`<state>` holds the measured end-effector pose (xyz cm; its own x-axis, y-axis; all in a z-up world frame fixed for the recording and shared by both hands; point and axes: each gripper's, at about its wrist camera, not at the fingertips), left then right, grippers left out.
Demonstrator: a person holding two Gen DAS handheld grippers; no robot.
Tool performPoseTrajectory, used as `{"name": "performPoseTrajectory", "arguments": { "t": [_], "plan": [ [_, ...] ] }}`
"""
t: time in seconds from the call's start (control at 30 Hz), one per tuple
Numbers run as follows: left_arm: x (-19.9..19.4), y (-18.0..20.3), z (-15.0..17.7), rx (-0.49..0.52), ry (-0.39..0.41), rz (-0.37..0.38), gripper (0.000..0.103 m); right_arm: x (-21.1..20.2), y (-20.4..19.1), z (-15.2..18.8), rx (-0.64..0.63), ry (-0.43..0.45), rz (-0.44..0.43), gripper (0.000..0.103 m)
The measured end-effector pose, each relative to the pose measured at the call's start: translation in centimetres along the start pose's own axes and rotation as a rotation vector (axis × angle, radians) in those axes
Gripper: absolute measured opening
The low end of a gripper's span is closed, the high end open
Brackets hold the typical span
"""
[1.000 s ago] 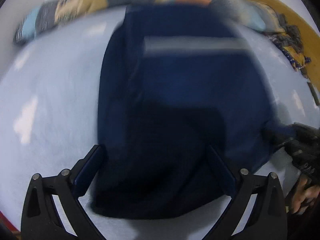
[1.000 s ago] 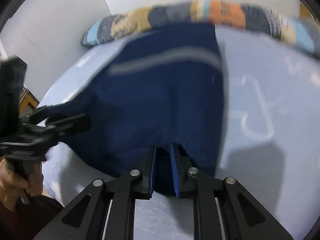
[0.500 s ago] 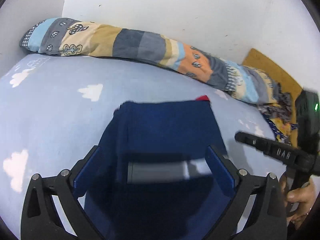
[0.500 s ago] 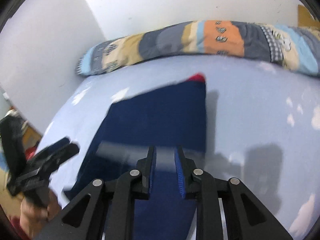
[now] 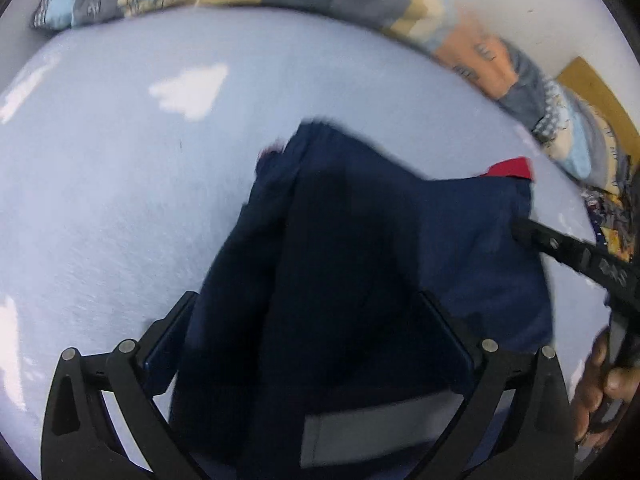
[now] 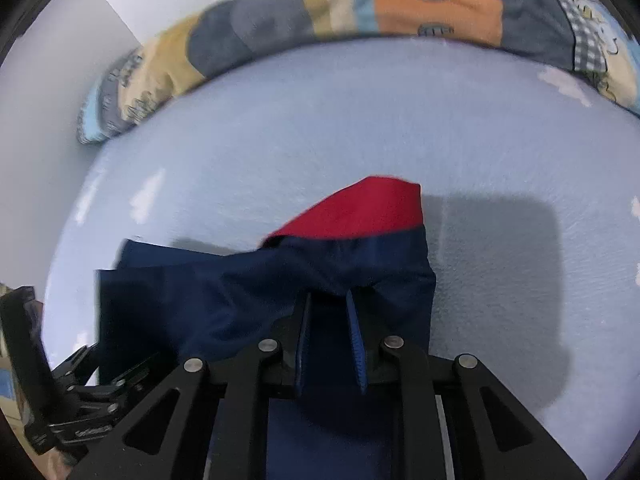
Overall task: Fold large clothes
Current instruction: 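Swing the lifted navy bundle over and lay it flat with the right gripper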
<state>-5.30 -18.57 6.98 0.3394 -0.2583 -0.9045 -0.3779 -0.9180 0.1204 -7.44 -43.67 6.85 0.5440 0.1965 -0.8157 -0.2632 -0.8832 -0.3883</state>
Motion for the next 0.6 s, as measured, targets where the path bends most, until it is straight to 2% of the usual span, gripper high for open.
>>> {"name": "performPoseTrajectory", "arguments": {
  "t": [0.07, 0.17, 0.2, 0.27, 0.3, 0.4, 0.47, 0.6],
  "plan": [
    [-2.6, -0.3, 0.3, 0.003, 0.05, 0.034, 0.103, -3.4, -1.5, 1.9, -0.052, 0.048, -0.021, 0.024],
    [-5.1, -0.9, 1.6, 0.016, 0.087, 0.052, 0.103, -6.0, -4.0, 6.8, -0.155, 0.046, -0.004, 0.03],
    [-5.9, -0.9, 2.7, 0.025, 0.095, 0.065, 0.103, -6.2, -4.5, 8.5, -0.176, 0.035, -0.004, 0.03],
    [-6.5, -0.3, 4.6, 0.055, 0.09, 0.082, 0.103, -5.1, -4.8, 12.1, -0.207, -0.045, 0.03, 0.033],
    [-5.9, 0.2, 5.5, 0.078, 0.069, 0.069, 0.103, -4.6, -5.1, 13.0, -0.223, -0.049, 0.048, 0.034],
    [-2.8, 1.4, 8.1, 0.149, -0.031, -0.053, 0.103, -4.4, -5.1, 14.8, -0.225, -0.07, 0.066, 0.035],
    [-3.9, 1.8, 9.5, 0.18, 0.006, -0.085, 0.103, -6.5, -5.7, 15.1, -0.196, -0.082, 0.009, 0.035],
    [-9.3, 0.3, 12.6, 0.112, 0.09, -0.03, 0.103, -11.2, -8.3, 18.5, -0.312, -0.032, -0.005, 0.034]
  ]
}}
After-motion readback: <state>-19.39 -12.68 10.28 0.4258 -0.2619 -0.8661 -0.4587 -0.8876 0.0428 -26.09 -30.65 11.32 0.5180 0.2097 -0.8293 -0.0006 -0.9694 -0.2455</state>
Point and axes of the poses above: each gripper's, at about its wrist camera, not at the fingertips, and x roughly the way its jaws point, y to its right, z to its underside, and after that the axes turned 7 degrees about -z, right-handed
